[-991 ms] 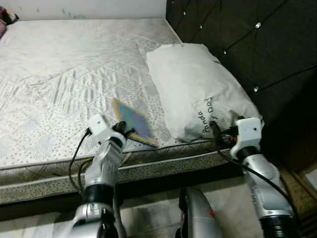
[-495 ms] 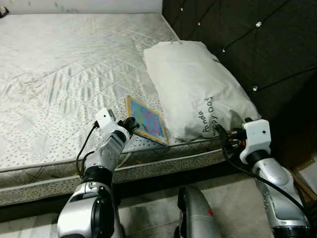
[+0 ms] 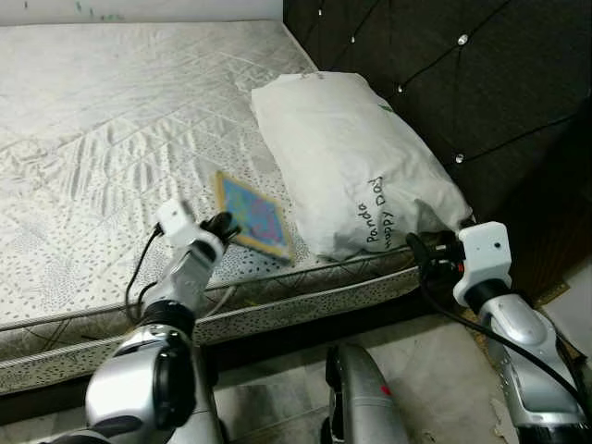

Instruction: Clean up the room

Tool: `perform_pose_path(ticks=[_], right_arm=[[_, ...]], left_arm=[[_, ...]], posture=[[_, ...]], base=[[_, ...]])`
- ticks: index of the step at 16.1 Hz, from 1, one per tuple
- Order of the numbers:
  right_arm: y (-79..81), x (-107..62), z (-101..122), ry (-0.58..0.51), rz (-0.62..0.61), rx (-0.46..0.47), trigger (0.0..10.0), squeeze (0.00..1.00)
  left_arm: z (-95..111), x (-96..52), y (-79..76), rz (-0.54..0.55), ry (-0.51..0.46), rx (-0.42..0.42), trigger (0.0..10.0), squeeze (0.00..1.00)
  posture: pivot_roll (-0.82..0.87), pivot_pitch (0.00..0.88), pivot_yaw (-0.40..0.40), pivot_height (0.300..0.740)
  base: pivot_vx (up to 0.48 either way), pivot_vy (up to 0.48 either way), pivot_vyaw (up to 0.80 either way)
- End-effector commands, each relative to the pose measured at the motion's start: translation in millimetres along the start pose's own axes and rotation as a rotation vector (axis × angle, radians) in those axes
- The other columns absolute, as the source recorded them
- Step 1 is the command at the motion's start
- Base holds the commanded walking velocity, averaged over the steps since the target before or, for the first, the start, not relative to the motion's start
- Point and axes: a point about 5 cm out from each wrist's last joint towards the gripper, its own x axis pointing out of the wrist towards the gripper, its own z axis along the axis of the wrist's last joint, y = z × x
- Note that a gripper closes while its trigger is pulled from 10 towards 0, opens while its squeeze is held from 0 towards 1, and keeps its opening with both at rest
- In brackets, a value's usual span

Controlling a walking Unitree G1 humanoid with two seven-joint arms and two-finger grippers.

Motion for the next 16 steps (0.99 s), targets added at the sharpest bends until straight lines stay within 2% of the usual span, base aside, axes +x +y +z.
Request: perform_pose_path(ticks=[1, 4, 6, 7, 8, 9, 11, 13, 16], right_arm=[[-5.8, -3.0, 5.1, -0.012, -0.007, -0.021, 10.0, 0.00], [-8.9, -3.7, 6.5, -0.009, -0.009, -0.029, 10.0, 0.00], [-9.6, -1.9, 9.0, -0.014, -0.010, -0.033, 10.0, 0.00], [-9.8, -2.0, 8.8, -0.014, -0.010, -0.033, 10.0, 0.00], [-9.3, -2.1, 9.0, -0.015, -0.009, -0.033, 10.0, 0.00], [-8.8, -2.2, 9.0, -0.016, -0.007, -0.034, 10.0, 0.00], [-8.3, -2.3, 8.9, -0.016, -0.006, -0.033, 10.0, 0.00], [-7.6, -2.3, 8.4, -0.014, -0.005, -0.034, 10.0, 0.00], [-5.6, -0.5, 8.6, -0.019, -0.008, -0.028, 10.0, 0.00]], left_arm=[[5.5, 3.0, -7.7, -0.039, -0.014, 0.014, 10.0, 0.00], [-7.1, 0.7, -0.2, -0.040, 0.067, 0.006, 10.0, 0.00], [-3.4, 1.8, -1.5, -0.056, 0.068, 0.016, 10.0, 0.00], [0.0, 2.6, -2.6, -0.066, 0.060, 0.011, 10.0, 0.12], [7.1, 3.3, -2.5, -0.068, 0.031, 0.020, 10.0, 0.61], [11.1, 3.3, -0.6, -0.058, 0.017, 0.013, 10.0, 1.00], [24.4, 1.5, 8.6, -0.023, -0.025, 0.011, 10.0, 1.00], [30.4, -1.5, 19.1, 0.022, -0.030, 0.061, 10.0, 1.00], [28.1, -6.9, 34.1, 0.087, 0.002, 0.095, 10.0, 1.00]], posture=[[-0.27, 0.000, -0.087, 0.579], [-0.28, 0.000, -0.089, 0.579], [-0.29, 0.000, -0.091, 0.579], [-0.29, 0.000, -0.091, 0.579], [-0.29, 0.000, -0.091, 0.579], [-0.29, 0.000, -0.090, 0.579], [-0.29, 0.000, -0.089, 0.579], [-0.29, 0.000, -0.088, 0.579], [-0.28, 0.000, -0.079, 0.579]], base=[[0.000, 0.000, 0.00], [0.000, 0.000, 0.00], [0.000, 0.000, 0.00], [0.000, 0.000, 0.00], [0.000, 0.000, 0.00], [0.000, 0.000, 0.00], [0.000, 0.000, 0.00], [0.000, 0.000, 0.00], [0.000, 0.000, 0.00]])
